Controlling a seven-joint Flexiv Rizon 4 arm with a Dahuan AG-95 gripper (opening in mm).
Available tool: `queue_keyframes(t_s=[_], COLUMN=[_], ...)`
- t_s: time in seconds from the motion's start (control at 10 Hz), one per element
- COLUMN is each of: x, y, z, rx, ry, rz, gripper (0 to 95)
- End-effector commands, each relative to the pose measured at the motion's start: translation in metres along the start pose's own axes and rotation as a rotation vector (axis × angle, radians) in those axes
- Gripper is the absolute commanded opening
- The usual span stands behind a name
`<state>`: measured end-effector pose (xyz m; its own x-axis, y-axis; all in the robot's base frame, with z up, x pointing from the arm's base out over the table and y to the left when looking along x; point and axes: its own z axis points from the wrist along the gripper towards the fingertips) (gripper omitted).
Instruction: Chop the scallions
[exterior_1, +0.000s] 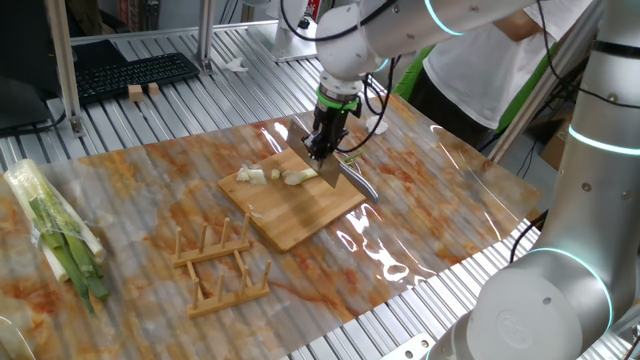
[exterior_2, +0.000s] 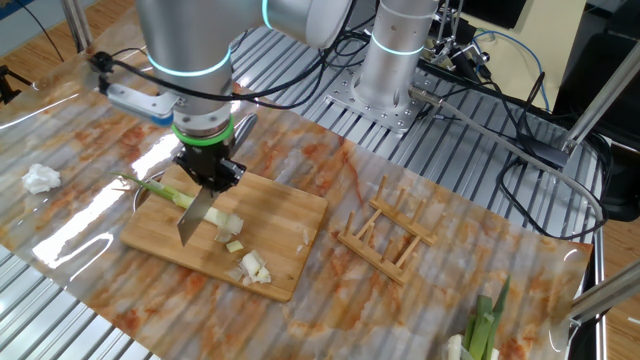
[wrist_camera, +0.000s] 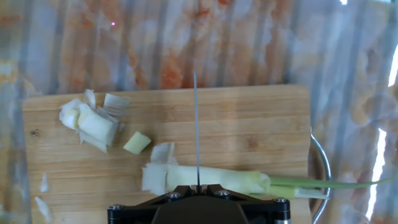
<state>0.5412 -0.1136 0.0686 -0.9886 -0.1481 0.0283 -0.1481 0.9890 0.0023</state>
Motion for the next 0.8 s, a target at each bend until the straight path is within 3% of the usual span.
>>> queue_keyframes(t_s=[0.1, 0.4, 0.5, 0.6, 0.7, 0.8], x=[0.005, 0.008, 0.008, 0.006, 0.001, -0.001], y=[0.002, 0.004, 0.012, 0.016, 0.018, 0.017], z=[-0.003, -0.002, 0.012, 0.034, 0.063, 0.076], rx=[-0.003, -0.003, 0.009, 0.012, 0.015, 0.015], ry=[0.004, 0.004, -0.01, -0.031, -0.072, -0.091], rz=[0.003, 0.003, 0.003, 0.0, -0.006, -0.004], gripper=[0.0, 0.0, 0.0, 0.0, 0.0, 0.0])
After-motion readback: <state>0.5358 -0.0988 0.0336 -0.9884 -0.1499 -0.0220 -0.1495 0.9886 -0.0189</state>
